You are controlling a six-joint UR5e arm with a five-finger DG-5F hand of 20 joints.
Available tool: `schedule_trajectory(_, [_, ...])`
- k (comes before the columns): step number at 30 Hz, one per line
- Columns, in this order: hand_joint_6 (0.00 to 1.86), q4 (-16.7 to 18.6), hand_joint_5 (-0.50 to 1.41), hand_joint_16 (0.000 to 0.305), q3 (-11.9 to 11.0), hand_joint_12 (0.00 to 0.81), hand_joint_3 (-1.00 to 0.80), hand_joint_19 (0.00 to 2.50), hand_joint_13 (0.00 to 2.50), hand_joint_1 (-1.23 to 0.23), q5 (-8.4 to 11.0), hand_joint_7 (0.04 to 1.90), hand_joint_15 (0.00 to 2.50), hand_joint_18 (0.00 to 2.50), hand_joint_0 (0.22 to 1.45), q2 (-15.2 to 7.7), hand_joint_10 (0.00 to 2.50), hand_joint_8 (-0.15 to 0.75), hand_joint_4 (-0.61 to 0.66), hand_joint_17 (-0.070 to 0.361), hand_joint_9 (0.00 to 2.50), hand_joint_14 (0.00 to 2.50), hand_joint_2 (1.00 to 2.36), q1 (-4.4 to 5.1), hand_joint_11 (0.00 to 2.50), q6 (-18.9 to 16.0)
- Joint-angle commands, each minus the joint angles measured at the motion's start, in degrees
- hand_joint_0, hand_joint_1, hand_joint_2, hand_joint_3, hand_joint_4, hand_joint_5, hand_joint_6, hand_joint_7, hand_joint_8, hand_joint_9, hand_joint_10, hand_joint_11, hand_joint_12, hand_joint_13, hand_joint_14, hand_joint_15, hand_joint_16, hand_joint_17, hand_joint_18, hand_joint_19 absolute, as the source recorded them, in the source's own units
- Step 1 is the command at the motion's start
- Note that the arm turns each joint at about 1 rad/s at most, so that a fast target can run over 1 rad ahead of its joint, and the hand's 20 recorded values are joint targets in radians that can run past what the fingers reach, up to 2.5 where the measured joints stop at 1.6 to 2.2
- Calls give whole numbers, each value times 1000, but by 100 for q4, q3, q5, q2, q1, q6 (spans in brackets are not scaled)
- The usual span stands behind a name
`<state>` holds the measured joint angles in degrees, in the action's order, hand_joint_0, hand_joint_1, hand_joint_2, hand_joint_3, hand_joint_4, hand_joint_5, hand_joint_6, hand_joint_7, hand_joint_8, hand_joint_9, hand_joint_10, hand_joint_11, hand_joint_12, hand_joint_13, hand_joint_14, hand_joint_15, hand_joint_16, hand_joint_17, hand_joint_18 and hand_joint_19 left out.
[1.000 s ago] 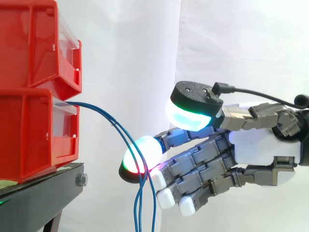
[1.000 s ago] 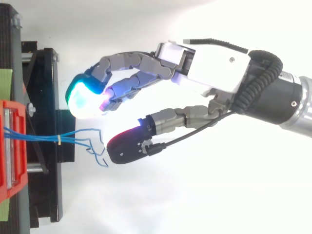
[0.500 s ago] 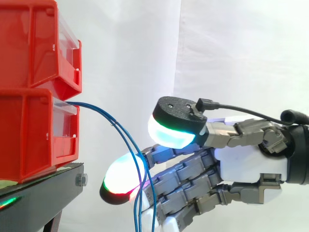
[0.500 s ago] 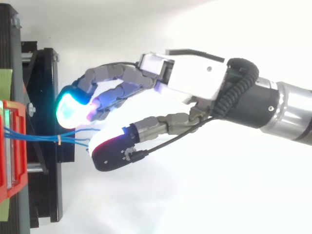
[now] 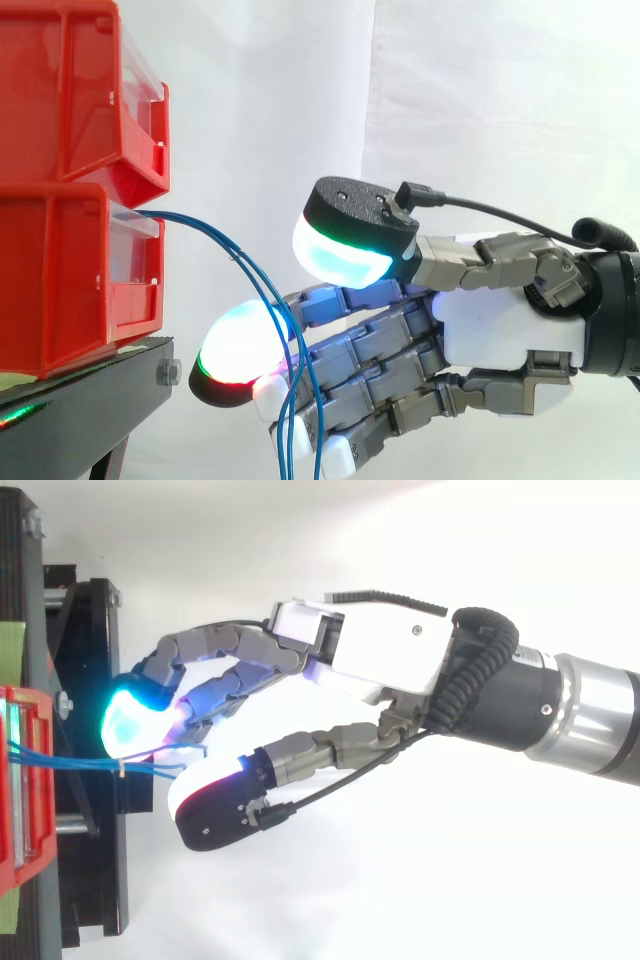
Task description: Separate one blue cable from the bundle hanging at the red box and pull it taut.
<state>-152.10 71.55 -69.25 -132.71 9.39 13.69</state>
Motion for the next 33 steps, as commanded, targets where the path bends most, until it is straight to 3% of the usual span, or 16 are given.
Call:
schedule_trajectory(1, [503, 67, -169, 46, -1, 374, -442, 535, 816, -652, -45, 961, 531, 726, 596, 0, 17, 313, 275, 103, 773, 20, 1005, 2, 514, -7])
schedule_trajectory(7, [503, 128, -168, 45, -1, 373, -438, 535, 820, -656, -203, 968, 537, 732, 600, 0, 17, 313, 273, 102, 780, 20, 1005, 11, 517, -104])
schedule_trajectory(19, [503, 242, -164, 45, -1, 370, -370, 543, 829, -650, -247, 991, 546, 734, 620, 0, 17, 311, 272, 102, 798, 20, 1011, 37, 538, -192])
schedule_trajectory(33, [503, 216, -152, 45, -1, 372, -367, 543, 839, -636, -300, 1091, 555, 736, 625, 9, 15, 310, 248, 101, 805, 20, 1011, -16, 571, -394])
